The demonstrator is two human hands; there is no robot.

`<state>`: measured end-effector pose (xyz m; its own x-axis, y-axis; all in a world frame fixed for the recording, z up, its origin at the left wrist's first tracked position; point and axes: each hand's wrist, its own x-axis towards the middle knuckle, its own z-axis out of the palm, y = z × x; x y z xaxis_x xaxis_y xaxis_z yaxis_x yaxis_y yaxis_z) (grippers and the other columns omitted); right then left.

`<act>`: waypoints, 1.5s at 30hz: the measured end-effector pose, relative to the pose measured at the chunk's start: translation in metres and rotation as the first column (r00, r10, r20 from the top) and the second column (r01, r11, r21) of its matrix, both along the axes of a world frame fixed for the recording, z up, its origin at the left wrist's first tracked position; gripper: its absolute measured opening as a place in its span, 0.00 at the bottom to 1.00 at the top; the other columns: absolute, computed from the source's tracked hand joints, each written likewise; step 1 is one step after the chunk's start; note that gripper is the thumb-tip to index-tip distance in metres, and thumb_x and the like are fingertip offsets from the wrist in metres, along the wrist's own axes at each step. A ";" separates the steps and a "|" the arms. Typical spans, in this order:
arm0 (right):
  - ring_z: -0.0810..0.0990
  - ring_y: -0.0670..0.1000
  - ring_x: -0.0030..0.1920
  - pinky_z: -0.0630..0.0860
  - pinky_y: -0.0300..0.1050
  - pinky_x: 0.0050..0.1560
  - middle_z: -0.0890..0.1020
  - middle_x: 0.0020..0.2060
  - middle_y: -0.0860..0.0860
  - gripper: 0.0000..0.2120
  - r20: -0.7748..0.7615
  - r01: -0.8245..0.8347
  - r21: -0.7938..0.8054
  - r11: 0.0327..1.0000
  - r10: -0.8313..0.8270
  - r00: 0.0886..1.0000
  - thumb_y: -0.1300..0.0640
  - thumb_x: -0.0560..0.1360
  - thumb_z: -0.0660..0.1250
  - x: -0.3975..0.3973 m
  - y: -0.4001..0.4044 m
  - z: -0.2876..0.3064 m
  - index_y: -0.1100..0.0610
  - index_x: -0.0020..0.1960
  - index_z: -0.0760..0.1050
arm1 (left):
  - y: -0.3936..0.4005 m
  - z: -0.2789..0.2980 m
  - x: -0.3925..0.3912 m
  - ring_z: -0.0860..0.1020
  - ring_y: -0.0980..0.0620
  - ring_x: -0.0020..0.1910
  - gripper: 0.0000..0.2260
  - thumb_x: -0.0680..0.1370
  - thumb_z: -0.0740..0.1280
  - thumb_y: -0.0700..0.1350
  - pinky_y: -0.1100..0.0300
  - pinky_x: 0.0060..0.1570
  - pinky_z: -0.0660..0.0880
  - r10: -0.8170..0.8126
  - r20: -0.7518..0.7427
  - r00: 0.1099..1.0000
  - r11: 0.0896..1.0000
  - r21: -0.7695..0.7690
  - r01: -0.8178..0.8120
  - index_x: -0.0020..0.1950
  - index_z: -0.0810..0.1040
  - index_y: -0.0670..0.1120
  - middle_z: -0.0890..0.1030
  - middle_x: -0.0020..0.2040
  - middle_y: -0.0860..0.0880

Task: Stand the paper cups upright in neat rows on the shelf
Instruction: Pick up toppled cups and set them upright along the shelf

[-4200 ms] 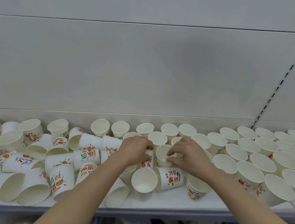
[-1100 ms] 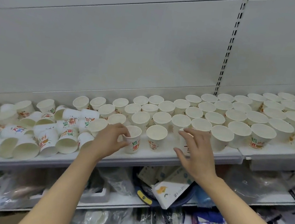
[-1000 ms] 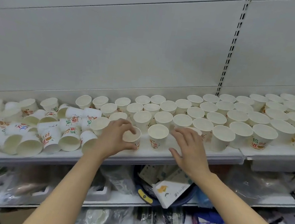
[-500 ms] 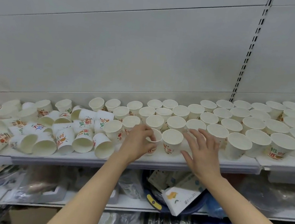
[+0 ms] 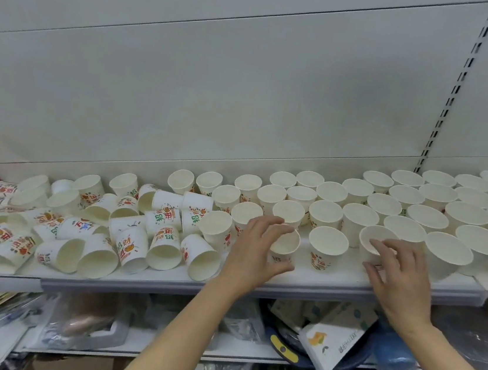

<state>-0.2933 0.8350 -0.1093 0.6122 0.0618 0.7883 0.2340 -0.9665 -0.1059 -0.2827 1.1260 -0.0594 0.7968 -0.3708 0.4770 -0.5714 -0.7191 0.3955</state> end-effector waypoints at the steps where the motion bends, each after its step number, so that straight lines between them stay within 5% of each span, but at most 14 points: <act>1: 0.74 0.65 0.51 0.69 0.58 0.55 0.75 0.53 0.61 0.16 0.020 -0.007 0.006 1.000 0.007 1.000 0.59 0.72 0.70 -0.001 0.001 0.002 0.64 0.57 0.77 | 0.009 0.001 -0.004 0.68 0.51 0.67 0.28 0.68 0.75 0.56 0.60 0.66 0.64 -0.001 0.029 1.000 1.000 -0.012 0.001 0.66 0.75 0.50 0.72 0.67 0.51; 5: 0.76 0.65 0.53 0.68 0.56 0.57 0.77 0.54 0.61 0.15 0.132 -0.063 0.046 0.997 0.056 0.990 0.58 0.74 0.68 -0.012 0.027 0.022 0.64 0.58 0.77 | 0.060 0.003 -0.022 0.72 0.51 0.61 0.23 0.70 0.75 0.55 0.59 0.61 0.69 0.225 0.162 0.961 0.974 -0.039 -0.222 0.62 0.78 0.48 0.77 0.60 0.51; 8: 0.76 0.62 0.53 0.68 0.52 0.57 0.79 0.52 0.59 0.15 0.146 -0.191 0.054 0.980 0.182 0.973 0.59 0.73 0.69 -0.023 0.073 0.029 0.60 0.59 0.75 | 0.102 -0.002 -0.040 0.73 0.49 0.55 0.21 0.68 0.77 0.52 0.55 0.51 0.74 0.444 0.124 0.888 0.887 0.084 -0.455 0.58 0.80 0.50 0.77 0.57 0.51; 11: 0.77 0.58 0.52 0.72 0.53 0.56 0.80 0.51 0.57 0.14 0.076 -0.397 0.051 0.916 0.393 0.916 0.57 0.74 0.68 -0.032 0.131 0.019 0.59 0.58 0.75 | 0.123 -0.005 -0.045 0.78 0.49 0.50 0.14 0.70 0.75 0.49 0.56 0.41 0.76 0.505 0.043 0.862 0.832 0.242 -0.499 0.55 0.81 0.51 0.79 0.54 0.52; 15: 0.78 0.57 0.51 0.74 0.51 0.52 0.81 0.51 0.55 0.12 -0.006 -0.574 -0.049 0.817 0.575 0.818 0.58 0.74 0.71 -0.037 0.198 0.012 0.60 0.56 0.79 | 0.121 0.009 -0.038 0.78 0.51 0.42 0.05 0.75 0.71 0.47 0.61 0.34 0.71 0.514 0.023 0.857 0.848 0.139 -0.512 0.50 0.83 0.51 0.81 0.45 0.52; 20: 0.75 0.57 0.55 0.73 0.51 0.52 0.81 0.54 0.54 0.08 -0.016 -0.529 -0.084 0.845 0.530 0.848 0.56 0.73 0.71 -0.023 0.228 0.019 0.57 0.51 0.81 | 0.118 0.023 -0.021 0.79 0.56 0.42 0.06 0.76 0.67 0.51 0.56 0.43 0.78 0.442 -0.242 0.864 0.892 0.018 -0.452 0.48 0.84 0.55 0.83 0.43 0.57; 24: 0.76 0.56 0.51 0.70 0.49 0.47 0.82 0.45 0.49 0.05 0.012 -0.488 -0.038 0.872 0.488 0.873 0.54 0.74 0.70 -0.016 0.228 0.030 0.56 0.45 0.82 | 0.121 0.032 -0.009 0.80 0.59 0.38 0.10 0.77 0.67 0.54 0.58 0.45 0.77 0.320 -0.378 0.869 0.924 -0.077 -0.374 0.44 0.85 0.52 0.84 0.38 0.57; 29: 0.73 0.53 0.44 0.65 0.47 0.43 0.81 0.38 0.47 0.09 -0.053 -0.451 0.028 0.892 0.452 0.890 0.51 0.76 0.67 -0.010 0.216 0.034 0.55 0.44 0.82 | 0.155 0.039 0.007 0.79 0.57 0.43 0.08 0.76 0.68 0.55 0.62 0.38 0.72 0.451 -0.266 0.852 0.874 -0.064 -0.483 0.46 0.84 0.54 0.83 0.42 0.58; 34: 0.73 0.53 0.43 0.66 0.48 0.42 0.80 0.36 0.47 0.10 -0.086 -0.378 -0.040 0.925 0.374 0.923 0.51 0.77 0.64 -0.007 0.217 0.027 0.54 0.44 0.82 | 0.196 0.037 0.032 0.78 0.52 0.44 0.09 0.73 0.67 0.58 0.60 0.36 0.72 0.601 -0.264 0.754 0.799 0.175 -0.575 0.46 0.80 0.54 0.81 0.41 0.56; 39: 0.74 0.55 0.46 0.65 0.46 0.45 0.82 0.41 0.49 0.08 -0.057 -0.307 -0.023 0.951 0.305 0.951 0.55 0.75 0.65 -0.009 0.219 0.027 0.56 0.47 0.82 | 0.195 0.031 0.046 0.78 0.51 0.39 0.17 0.71 0.66 0.63 0.60 0.35 0.73 0.599 -0.329 0.730 0.797 0.335 -0.503 0.37 0.77 0.50 0.79 0.34 0.53; 45: 0.75 0.57 0.52 0.71 0.52 0.50 0.80 0.52 0.52 0.14 -0.061 -0.314 -0.019 0.949 0.313 0.948 0.53 0.73 0.70 -0.002 0.241 0.040 0.58 0.56 0.80 | 0.172 0.027 0.058 0.77 0.48 0.42 0.18 0.69 0.67 0.65 0.58 0.38 0.75 0.590 -0.302 0.749 0.803 0.321 -0.503 0.37 0.80 0.50 0.81 0.35 0.52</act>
<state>-0.2953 1.0760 -0.0695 0.6019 0.2792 0.7482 0.5201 -0.8480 -0.1020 -0.2251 1.2983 -0.0320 0.9891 0.1303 0.0681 0.1046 -0.9492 0.2969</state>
